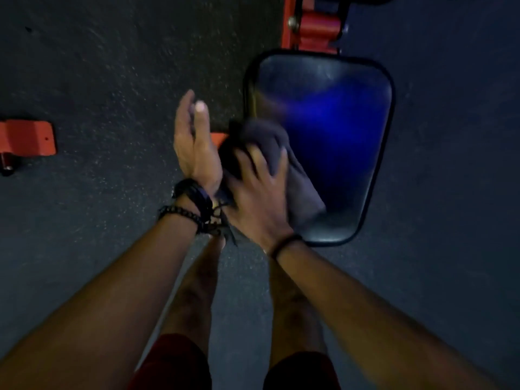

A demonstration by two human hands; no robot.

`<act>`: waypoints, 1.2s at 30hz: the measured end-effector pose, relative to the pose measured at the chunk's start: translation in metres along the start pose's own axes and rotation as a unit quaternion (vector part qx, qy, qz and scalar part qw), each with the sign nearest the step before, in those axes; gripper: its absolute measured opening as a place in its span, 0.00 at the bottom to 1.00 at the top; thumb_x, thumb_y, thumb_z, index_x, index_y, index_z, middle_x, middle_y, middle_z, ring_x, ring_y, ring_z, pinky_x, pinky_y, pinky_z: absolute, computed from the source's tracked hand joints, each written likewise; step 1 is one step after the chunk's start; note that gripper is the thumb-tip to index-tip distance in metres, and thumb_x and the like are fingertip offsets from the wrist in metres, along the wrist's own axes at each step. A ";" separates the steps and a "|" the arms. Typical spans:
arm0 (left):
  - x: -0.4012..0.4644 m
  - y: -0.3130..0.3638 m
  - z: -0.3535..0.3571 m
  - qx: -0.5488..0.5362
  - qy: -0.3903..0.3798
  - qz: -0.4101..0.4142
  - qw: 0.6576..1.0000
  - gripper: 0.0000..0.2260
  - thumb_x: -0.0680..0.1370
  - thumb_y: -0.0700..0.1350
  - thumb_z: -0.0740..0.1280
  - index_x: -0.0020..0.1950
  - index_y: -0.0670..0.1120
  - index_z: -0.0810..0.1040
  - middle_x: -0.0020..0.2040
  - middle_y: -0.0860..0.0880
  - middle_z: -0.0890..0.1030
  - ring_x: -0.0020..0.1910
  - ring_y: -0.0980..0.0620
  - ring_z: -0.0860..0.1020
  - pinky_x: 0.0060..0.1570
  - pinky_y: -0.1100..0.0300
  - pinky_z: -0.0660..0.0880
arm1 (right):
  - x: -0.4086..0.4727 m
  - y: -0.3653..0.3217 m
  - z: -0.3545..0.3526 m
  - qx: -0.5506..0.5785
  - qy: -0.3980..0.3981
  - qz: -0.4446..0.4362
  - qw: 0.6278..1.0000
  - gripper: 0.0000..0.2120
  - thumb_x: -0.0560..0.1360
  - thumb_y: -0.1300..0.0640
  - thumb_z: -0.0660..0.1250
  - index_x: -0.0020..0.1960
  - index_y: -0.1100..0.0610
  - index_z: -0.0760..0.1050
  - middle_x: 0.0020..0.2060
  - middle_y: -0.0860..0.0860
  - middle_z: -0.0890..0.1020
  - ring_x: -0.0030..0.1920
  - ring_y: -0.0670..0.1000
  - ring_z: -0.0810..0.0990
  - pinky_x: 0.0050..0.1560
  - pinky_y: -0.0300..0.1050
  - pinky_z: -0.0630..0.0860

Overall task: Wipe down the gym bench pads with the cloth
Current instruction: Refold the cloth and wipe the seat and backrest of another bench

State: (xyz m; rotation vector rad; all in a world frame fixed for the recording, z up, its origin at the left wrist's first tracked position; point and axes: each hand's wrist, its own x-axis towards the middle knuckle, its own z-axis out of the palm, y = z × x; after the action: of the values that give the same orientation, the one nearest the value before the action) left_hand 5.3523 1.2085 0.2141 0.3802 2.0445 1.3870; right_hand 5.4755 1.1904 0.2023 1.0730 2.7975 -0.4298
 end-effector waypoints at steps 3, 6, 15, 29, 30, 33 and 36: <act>0.002 -0.004 0.002 0.021 0.009 0.021 1.000 0.23 0.82 0.50 0.57 0.74 0.41 0.66 0.68 0.50 0.72 0.69 0.54 0.71 0.67 0.61 0.70 | 0.045 -0.021 0.004 -0.066 0.034 0.003 0.997 0.23 0.77 0.44 0.63 0.71 0.48 0.72 0.70 0.53 0.72 0.74 0.58 0.57 0.69 0.76 0.51; 0.008 -0.002 -0.002 0.022 -0.028 0.053 0.998 0.24 0.81 0.51 0.59 0.73 0.40 0.67 0.68 0.49 0.72 0.69 0.54 0.70 0.66 0.63 0.70 | -0.005 -0.005 0.012 -0.042 0.068 -0.046 0.996 0.19 0.77 0.51 0.63 0.67 0.52 0.76 0.69 0.55 0.73 0.74 0.58 0.58 0.74 0.67 0.46; -0.001 0.007 0.043 0.120 -0.137 0.097 0.979 0.26 0.80 0.55 0.58 0.75 0.45 0.65 0.74 0.45 0.68 0.71 0.54 0.67 0.69 0.58 0.68 | -0.122 0.121 0.005 0.040 0.080 0.117 0.989 0.33 0.70 0.33 0.67 0.70 0.46 0.67 0.69 0.56 0.69 0.69 0.62 0.67 0.62 0.64 0.68; 0.019 0.006 0.104 0.433 -0.188 0.332 0.817 0.24 0.82 0.52 0.55 0.77 0.45 0.64 0.78 0.41 0.60 0.77 0.40 0.57 0.75 0.41 0.50 | -0.145 0.066 0.004 0.186 0.115 0.389 0.895 0.31 0.72 0.40 0.67 0.73 0.46 0.64 0.74 0.56 0.61 0.74 0.62 0.58 0.68 0.66 0.65; 0.022 0.007 0.109 0.465 -0.204 0.351 0.787 0.25 0.82 0.53 0.54 0.77 0.45 0.63 0.79 0.41 0.59 0.78 0.41 0.56 0.76 0.41 0.49 | -0.126 0.085 0.001 0.203 0.129 0.405 0.882 0.32 0.73 0.39 0.66 0.74 0.45 0.62 0.75 0.55 0.60 0.74 0.61 0.59 0.68 0.65 0.66; 0.022 0.001 0.117 0.534 -0.202 0.376 0.730 0.25 0.82 0.54 0.52 0.78 0.47 0.61 0.79 0.43 0.58 0.78 0.42 0.55 0.76 0.42 0.48 | -0.039 0.164 -0.019 0.283 0.221 0.444 0.821 0.34 0.74 0.36 0.64 0.76 0.49 0.63 0.72 0.54 0.68 0.72 0.54 0.67 0.70 0.53 0.68; 0.022 -0.004 0.112 0.546 -0.185 0.382 0.722 0.25 0.82 0.55 0.51 0.78 0.48 0.61 0.79 0.44 0.59 0.78 0.42 0.56 0.76 0.42 0.49 | 0.021 0.216 -0.027 0.298 0.229 0.449 0.811 0.34 0.73 0.34 0.64 0.74 0.50 0.68 0.66 0.53 0.75 0.67 0.52 0.73 0.62 0.40 0.68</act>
State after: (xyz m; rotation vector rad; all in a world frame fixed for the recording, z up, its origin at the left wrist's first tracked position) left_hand 5.4080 1.3006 0.1749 1.9914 2.1827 0.1500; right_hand 5.6042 1.3647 0.1764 2.7295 2.0356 -1.0301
